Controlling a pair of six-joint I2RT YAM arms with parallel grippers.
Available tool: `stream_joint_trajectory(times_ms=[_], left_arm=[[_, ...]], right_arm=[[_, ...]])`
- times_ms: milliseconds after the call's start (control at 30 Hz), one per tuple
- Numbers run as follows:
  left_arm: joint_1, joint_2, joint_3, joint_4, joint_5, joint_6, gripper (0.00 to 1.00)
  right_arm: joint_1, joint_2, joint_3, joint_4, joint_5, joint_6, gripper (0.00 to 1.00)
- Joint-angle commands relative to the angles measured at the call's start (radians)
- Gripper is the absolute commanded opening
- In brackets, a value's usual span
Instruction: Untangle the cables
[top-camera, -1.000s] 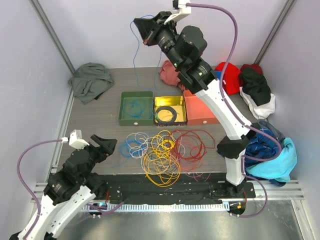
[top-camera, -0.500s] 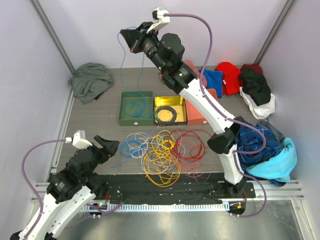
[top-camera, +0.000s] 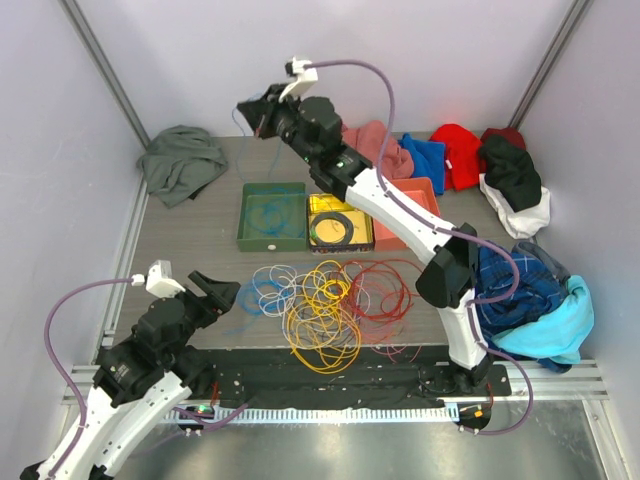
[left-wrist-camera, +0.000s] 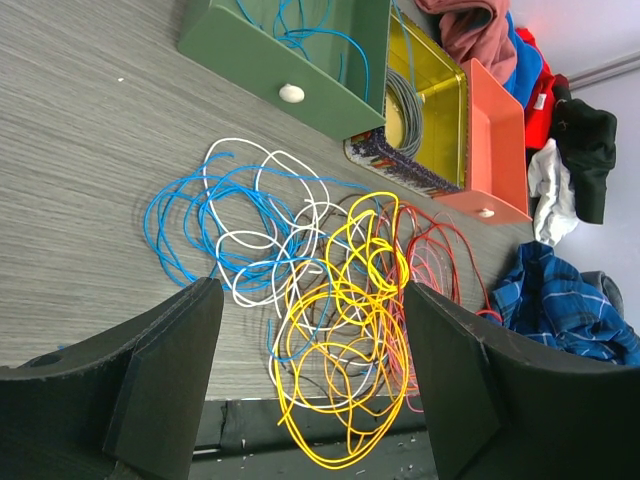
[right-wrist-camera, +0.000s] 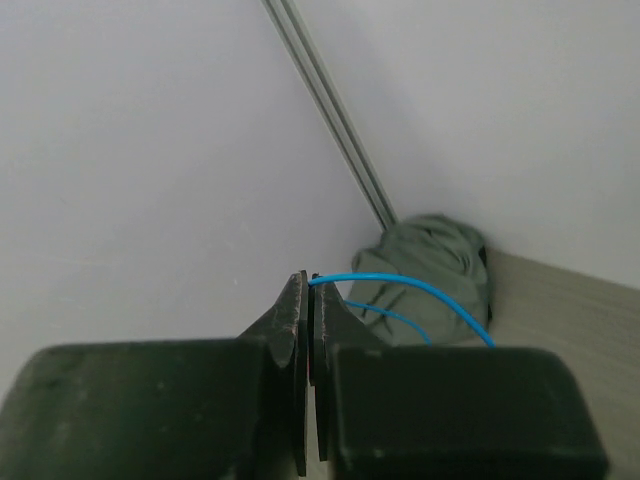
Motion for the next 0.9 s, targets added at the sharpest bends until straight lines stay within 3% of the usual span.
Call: stream_joint_trajectory(times_ms=[0,300,533,567,633,667,767,867], left_arm=[[-0.001,-0.007,-0.003,0.039,0.004,-0.003,0.77],[-0.001,-0.007,-0.005,0.045,0.009,0.003,0.77],[-0.001,0.016,-0.003,0.052,0.015,0.008,0.77],[-0.001,0.018,-0.003,0.051,0.015,0.01,0.77],[-0.001,0.021,-0.006,0.059,0.015,0.011,0.77],[-0.001,0.022,-0.006,0.06,0.015,0.011,0.77],[-0.001,0.033,-0.011,0.071,0.017,0.014,0.77],[-0.001,0.052,-0.012,0.091,0.021,0.019,0.77]], right_arm=[[0.003,-0.049,-0.158,0.081,-0.031,0.039,0.01],[0.003,-0.106,-0.513,0.165,0.004,0.035,0.01],[0.003,-0.008,-0.445,-0.044,0.084,-0.039,0.01],[0.003,0.032,-0.419,-0.08,0.087,-0.047,0.04],[0.001,0.064,-0.336,-0.185,0.092,-0.06,0.25],[0.003,0.081,-0.317,-0.207,0.098,-0.06,0.43],[0.004,0.054,-0.309,-0.229,0.13,-0.064,0.62],[0.009,0.019,-0.319,-0.243,0.187,-0.086,0.71]])
